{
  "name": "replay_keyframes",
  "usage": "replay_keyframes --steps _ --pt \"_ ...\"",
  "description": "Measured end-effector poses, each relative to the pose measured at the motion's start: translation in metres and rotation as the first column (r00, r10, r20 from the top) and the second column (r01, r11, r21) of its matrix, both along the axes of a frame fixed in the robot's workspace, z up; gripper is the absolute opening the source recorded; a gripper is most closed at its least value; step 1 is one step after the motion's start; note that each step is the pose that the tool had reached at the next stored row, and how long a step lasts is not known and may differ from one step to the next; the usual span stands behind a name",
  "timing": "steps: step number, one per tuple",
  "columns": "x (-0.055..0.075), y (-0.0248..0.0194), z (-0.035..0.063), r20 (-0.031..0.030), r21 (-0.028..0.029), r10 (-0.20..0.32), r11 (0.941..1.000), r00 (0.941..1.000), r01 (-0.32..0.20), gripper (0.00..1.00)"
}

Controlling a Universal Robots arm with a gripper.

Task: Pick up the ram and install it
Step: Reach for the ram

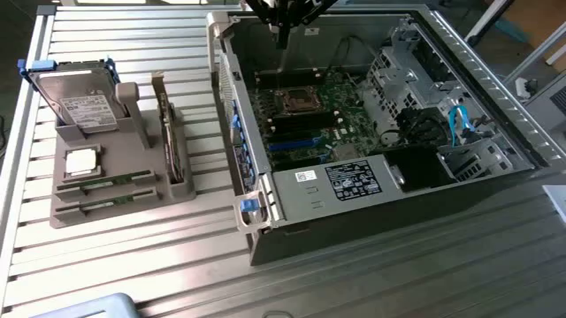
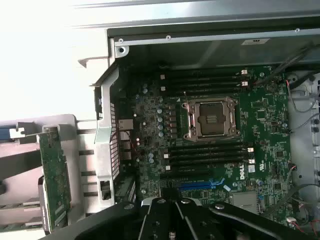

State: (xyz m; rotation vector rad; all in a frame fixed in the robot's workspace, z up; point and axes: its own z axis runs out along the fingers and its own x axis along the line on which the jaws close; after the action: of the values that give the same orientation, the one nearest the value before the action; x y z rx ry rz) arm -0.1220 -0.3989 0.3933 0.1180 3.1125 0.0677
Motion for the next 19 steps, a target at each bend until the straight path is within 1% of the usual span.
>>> replay_keyframes --steps 8,11,12,13,15,19 --pt "0.000 0.0000 0.0000 0.0000 0.0000 0.000 1.0000 1.0000 0.000 0.10" --pt "-0.005 0.0000 0.0000 0.0000 0.0000 0.000 1.0000 1.0000 0.000 0.10" --pt "-0.009 0.0000 -0.0001 -0.0001 0.0000 0.000 1.0000 1.0000 0.000 0.10" --pt "-0.021 0.0000 -0.0001 0.0000 -0.0001 0.000 1.0000 1.0000 0.000 0.10" --pt "-0.034 0.0000 -0.0002 0.0001 0.0000 0.000 1.0000 1.0000 0.000 0.10" --pt "-0.048 0.0000 -0.0003 0.0000 0.0000 0.000 1.0000 1.0000 0.000 0.10"
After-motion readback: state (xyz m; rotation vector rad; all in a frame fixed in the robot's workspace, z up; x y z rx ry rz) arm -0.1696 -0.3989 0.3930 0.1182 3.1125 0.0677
